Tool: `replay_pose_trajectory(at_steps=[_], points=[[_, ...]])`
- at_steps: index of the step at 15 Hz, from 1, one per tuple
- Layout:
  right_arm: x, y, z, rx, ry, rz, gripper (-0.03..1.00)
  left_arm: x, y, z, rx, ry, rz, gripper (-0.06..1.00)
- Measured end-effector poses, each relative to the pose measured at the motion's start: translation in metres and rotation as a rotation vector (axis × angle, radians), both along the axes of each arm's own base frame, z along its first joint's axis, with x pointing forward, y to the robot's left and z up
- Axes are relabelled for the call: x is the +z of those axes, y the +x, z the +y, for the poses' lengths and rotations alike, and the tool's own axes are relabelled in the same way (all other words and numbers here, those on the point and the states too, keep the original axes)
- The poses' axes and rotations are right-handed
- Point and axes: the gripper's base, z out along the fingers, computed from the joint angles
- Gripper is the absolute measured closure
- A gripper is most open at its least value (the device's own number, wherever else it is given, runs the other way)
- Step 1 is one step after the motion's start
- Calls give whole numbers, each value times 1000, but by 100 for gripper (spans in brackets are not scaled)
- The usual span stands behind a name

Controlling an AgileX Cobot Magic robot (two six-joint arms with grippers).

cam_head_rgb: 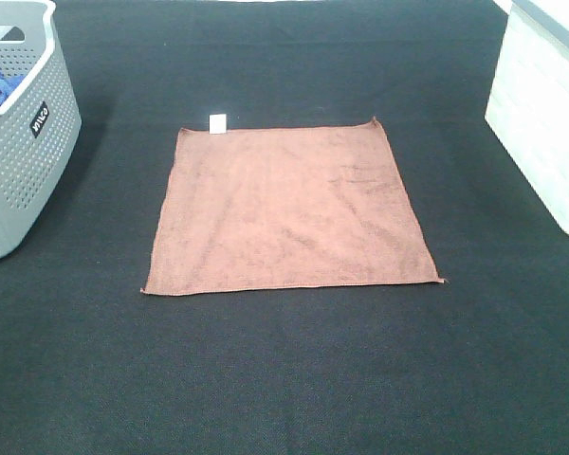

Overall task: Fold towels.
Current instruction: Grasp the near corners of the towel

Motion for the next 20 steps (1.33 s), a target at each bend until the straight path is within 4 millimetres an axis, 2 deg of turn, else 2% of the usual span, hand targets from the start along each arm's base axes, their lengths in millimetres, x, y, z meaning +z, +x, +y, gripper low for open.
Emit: replay_pose_trajectory(at_steps=[20], points=[[0,0,0,0,0,0,22,0,0,0,0,0,0,36]])
